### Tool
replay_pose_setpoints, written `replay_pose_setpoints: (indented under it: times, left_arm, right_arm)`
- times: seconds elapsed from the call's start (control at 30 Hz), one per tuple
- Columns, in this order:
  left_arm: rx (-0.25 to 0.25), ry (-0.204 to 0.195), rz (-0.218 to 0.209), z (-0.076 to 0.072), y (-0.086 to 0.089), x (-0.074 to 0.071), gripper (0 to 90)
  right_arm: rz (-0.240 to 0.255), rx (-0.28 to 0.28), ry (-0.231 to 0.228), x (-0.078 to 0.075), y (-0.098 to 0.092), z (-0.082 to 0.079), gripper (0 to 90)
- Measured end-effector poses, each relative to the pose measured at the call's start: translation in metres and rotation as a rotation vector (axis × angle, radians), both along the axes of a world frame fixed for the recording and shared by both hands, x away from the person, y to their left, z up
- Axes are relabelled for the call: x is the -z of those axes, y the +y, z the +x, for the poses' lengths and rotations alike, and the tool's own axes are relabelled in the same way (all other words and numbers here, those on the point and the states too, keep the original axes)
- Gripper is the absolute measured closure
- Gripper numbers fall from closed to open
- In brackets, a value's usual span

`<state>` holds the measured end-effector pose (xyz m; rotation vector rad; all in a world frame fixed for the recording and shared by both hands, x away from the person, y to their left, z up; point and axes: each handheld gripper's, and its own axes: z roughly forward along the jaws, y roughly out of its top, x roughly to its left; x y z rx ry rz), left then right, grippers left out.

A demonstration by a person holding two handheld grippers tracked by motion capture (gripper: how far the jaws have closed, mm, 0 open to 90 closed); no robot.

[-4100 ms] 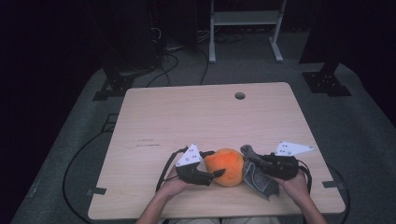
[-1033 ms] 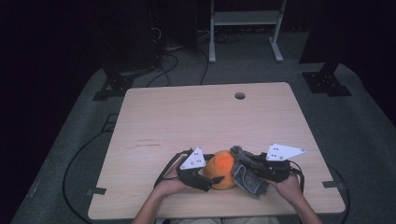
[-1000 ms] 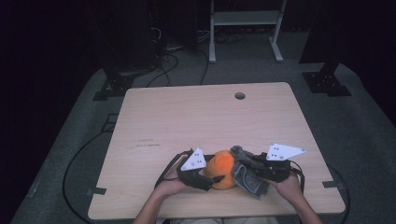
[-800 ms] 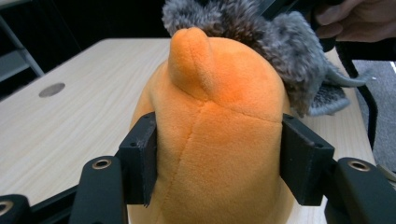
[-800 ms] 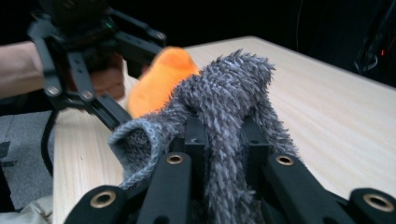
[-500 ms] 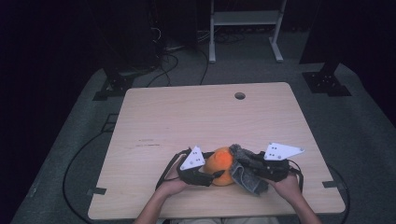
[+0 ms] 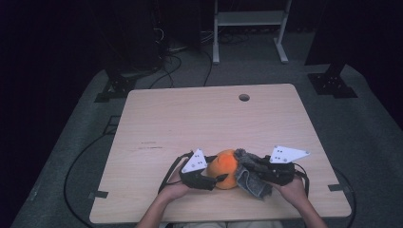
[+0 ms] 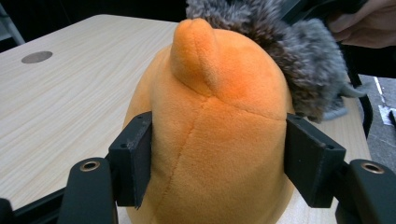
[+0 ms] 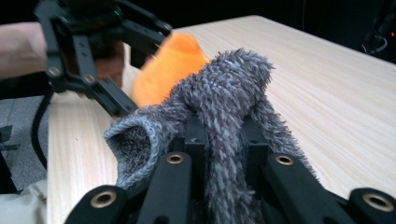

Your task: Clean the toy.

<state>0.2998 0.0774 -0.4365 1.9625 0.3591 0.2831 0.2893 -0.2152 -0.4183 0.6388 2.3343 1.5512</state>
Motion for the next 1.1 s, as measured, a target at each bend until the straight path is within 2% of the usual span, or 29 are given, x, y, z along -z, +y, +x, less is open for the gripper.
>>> replay_pose_setpoints:
  times: [0.13, 0.27, 0.4, 0.47, 0.5, 0.57, 0.67, 0.77, 0.83, 0.93, 1.0, 1.03, 1.1]
  left_arm:
    - [0.021, -0.010, -0.004, -0.001, 0.001, 0.001, 31.6]
    - [0.021, -0.008, 0.000, -0.001, 0.001, 0.000, 31.7]
    - [0.018, -0.006, 0.006, -0.001, -0.001, 0.001, 32.3]
    - [0.032, -0.026, 0.023, -0.005, -0.004, 0.002, 32.7]
    - [0.036, -0.034, 0.031, -0.007, -0.006, 0.003, 32.8]
    - [0.041, -0.036, 0.036, -0.006, -0.004, 0.002, 33.1]
    - [0.047, -0.045, 0.040, -0.008, -0.007, 0.003, 33.5]
    - [0.075, -0.074, 0.050, -0.012, -0.011, 0.004, 33.3]
    - [0.080, -0.081, 0.057, -0.013, -0.011, 0.003, 32.6]
    - [0.077, -0.066, 0.039, -0.011, -0.009, 0.000, 25.6]
    - [0.043, -0.025, 0.007, -0.007, -0.009, -0.004, 17.7]
    - [0.027, -0.002, 0.014, -0.005, -0.009, -0.003, 15.1]
    - [0.033, 0.009, 0.012, -0.004, -0.011, 0.000, 15.5]
  right_arm:
    - [0.004, 0.009, 0.022, 0.003, -0.006, 0.003, 76.9]
    - [-0.008, 0.008, 0.011, 0.002, -0.004, -0.001, 76.9]
    - [0.013, -0.014, 0.000, -0.004, 0.004, -0.005, 76.9]
    - [0.044, -0.053, -0.004, -0.010, 0.012, -0.009, 76.9]
    - [0.033, -0.060, -0.017, -0.012, 0.016, -0.011, 76.9]
    - [0.004, -0.063, -0.039, -0.013, 0.019, -0.011, 76.9]
    - [0.023, -0.054, -0.018, -0.012, 0.014, -0.009, 76.9]
    - [0.021, -0.051, -0.041, -0.016, 0.014, -0.011, 76.9]
    - [0.027, -0.049, -0.034, -0.017, 0.012, -0.011, 77.0]
    - [0.027, -0.042, -0.015, -0.014, 0.008, -0.007, 77.0]
    - [0.020, -0.039, -0.014, -0.012, 0.007, -0.008, 77.0]
    - [0.016, -0.038, -0.019, -0.011, 0.006, -0.009, 77.0]
    - [0.016, -0.044, -0.024, -0.013, 0.007, -0.010, 77.0]
